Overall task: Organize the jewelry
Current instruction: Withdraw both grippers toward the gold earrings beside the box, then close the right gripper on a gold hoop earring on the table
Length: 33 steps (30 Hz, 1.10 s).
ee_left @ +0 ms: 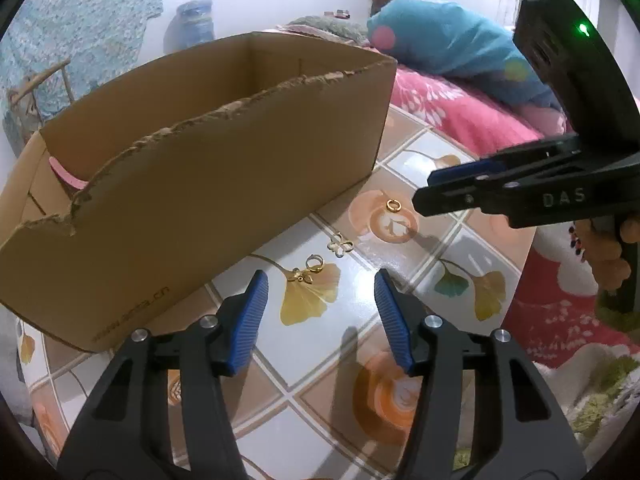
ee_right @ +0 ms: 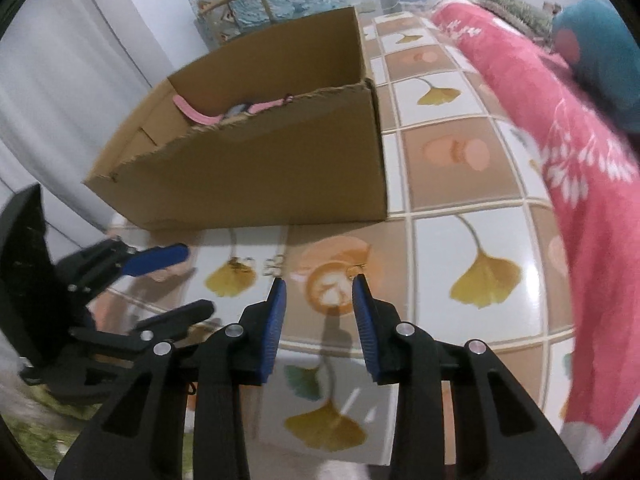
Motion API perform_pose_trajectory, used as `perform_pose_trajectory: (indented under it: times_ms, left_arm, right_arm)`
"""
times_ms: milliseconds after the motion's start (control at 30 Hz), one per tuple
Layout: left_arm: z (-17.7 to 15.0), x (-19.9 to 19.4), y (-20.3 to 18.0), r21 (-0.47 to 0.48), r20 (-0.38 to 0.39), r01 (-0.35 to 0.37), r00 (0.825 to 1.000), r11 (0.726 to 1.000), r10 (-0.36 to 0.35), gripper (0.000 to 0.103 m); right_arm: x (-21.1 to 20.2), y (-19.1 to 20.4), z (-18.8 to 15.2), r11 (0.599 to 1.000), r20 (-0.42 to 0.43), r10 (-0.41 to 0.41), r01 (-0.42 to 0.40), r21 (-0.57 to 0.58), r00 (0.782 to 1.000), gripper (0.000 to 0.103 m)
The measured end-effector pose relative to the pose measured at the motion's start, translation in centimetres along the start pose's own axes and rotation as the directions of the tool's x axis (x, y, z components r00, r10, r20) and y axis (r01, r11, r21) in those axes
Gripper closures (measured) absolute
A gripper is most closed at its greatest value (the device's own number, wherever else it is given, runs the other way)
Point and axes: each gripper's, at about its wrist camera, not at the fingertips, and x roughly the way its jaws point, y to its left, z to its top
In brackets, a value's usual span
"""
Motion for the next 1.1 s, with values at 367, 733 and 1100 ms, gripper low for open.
perform_pose_trajectory:
  times_ms: [367, 733, 1100]
  left_arm:
    - [-0.1, 1.4, -0.9, 0.033, -0.039, -0.033, 0.999, 0.999, 0.034, 0.054]
    - [-0.3, 1.6, -0.7, 0.021, -0.046, -0.035, 0.998, 0.999, 0.036, 0.054]
    - [-0.3, 1.4, -0.6, 0.022, -0.048, -0.041, 0.998, 0.999, 0.042, 0.054]
  right_arm:
    - [3.1, 0.1, 0.5, 0.997, -0.012, -0.055, 0.054, -0.062, 0.998, 0.08]
    - [3.7, 0.5, 0.4, 0.99, 0.01, -0.108, 0.109, -0.09, 0.994, 0.091]
    - [3.6, 0.5, 1.0, 0.989, 0.022, -0.112, 0.113, -0.092, 0.993, 0.09]
